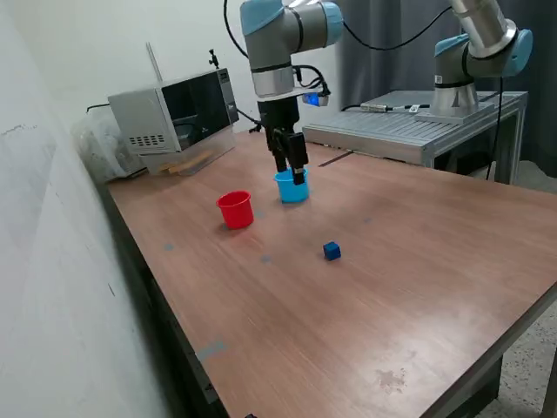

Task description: Place red objects in the red bin, and blue objects in the blue bin.

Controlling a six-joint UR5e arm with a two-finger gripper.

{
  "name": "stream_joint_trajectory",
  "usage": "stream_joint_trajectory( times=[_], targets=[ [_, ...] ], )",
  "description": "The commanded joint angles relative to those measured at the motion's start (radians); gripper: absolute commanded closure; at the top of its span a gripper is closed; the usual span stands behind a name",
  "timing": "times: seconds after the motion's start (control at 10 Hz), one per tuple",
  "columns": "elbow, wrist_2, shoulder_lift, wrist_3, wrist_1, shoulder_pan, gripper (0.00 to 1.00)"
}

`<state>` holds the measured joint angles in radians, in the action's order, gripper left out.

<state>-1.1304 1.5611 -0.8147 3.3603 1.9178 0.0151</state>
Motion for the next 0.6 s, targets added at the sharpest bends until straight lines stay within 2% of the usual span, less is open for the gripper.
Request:
stream_joint_trajectory(
  times=[0.0, 0.1, 0.5],
  targets=[
    [-0.037, -0.094, -0.008, 0.034, 0.000, 0.064, 0.00],
    [-0.045, -0.114, -0.001, 0.037, 0.007, 0.072, 0.00],
    [-0.045, -0.116, 0.090, 0.037, 0.108, 0.077, 0.00]
  ],
)
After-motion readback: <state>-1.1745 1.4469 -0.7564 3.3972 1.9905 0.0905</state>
